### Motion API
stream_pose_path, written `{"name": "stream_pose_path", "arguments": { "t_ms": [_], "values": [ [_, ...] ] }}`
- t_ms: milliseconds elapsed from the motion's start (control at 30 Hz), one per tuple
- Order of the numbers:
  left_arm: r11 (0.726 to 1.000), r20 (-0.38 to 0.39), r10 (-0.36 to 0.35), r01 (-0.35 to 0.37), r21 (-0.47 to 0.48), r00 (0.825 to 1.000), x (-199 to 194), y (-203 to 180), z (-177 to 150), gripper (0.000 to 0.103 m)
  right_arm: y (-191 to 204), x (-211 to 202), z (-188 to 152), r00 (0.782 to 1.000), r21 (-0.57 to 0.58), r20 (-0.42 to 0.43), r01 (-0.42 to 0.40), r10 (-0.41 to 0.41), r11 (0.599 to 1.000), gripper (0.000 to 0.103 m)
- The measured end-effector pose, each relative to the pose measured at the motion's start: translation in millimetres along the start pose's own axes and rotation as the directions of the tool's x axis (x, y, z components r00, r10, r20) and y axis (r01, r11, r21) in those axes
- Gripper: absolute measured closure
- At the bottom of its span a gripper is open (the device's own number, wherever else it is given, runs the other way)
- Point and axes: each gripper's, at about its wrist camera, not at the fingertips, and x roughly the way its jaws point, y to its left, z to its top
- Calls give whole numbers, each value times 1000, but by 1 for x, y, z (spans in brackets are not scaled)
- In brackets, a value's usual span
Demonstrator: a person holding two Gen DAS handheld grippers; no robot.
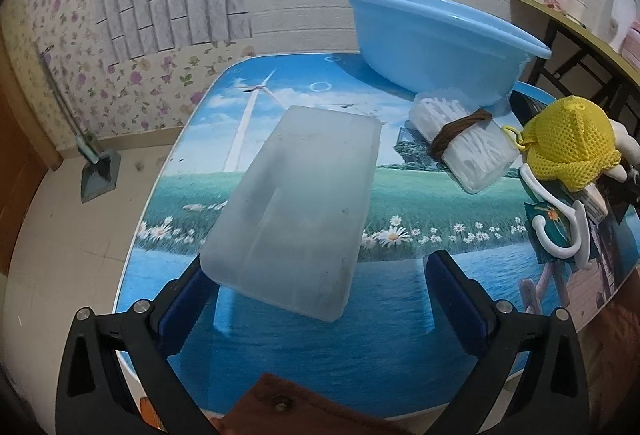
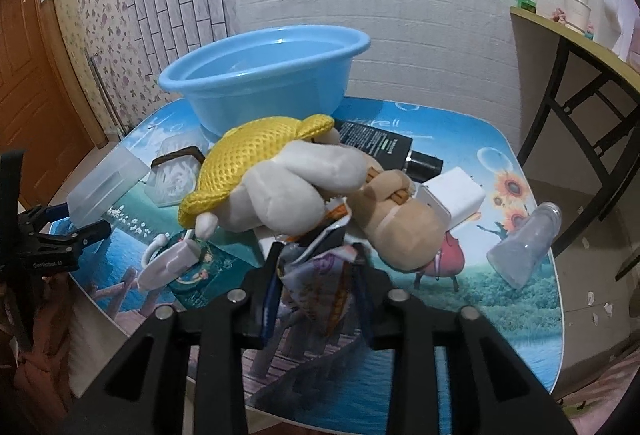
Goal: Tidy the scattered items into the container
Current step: 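Lift the frosted box and snack packet up toward the blue basin with both tools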
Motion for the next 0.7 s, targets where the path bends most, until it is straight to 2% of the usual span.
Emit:
{"name": "stream_pose_path", "arguments": {
  "t_ms": [33, 100, 167, 200, 367, 533, 700],
  "values": [
    [1000, 2, -4, 4, 10, 1000, 0, -2, 0, 3, -1, -2, 0, 1000, 5, 8, 9, -9, 1000, 76],
    [999, 16, -24, 24, 31, 1000, -3, -4, 0, 16, -3, -6, 1, 1000, 8, 8, 27, -27, 1000, 76],
    [998, 32, -44, 42, 55, 999, -8, -8, -1, 41, -7, -9, 3, 999, 23, -8, 33, -33, 999, 77],
    [997, 35, -48, 45, 62, 998, -9, -9, 0, 43, -9, -10, 5, 999, 28, -17, 32, -32, 999, 77],
    [996, 36, -53, 50, 74, 998, -12, -12, 1, 43, -6, -21, 17, 998, 5, -37, 52, -51, 999, 77],
    [996, 98, -87, 84, 40, 991, -35, -8, 11, 43, -1, -37, 37, 999, -14, -12, 50, -50, 999, 77],
    [996, 138, -88, 87, 17, 987, -55, -6, 30, 43, 8, -48, 59, 1000, -8, 15, 15, -15, 1000, 77]
  ]
}}
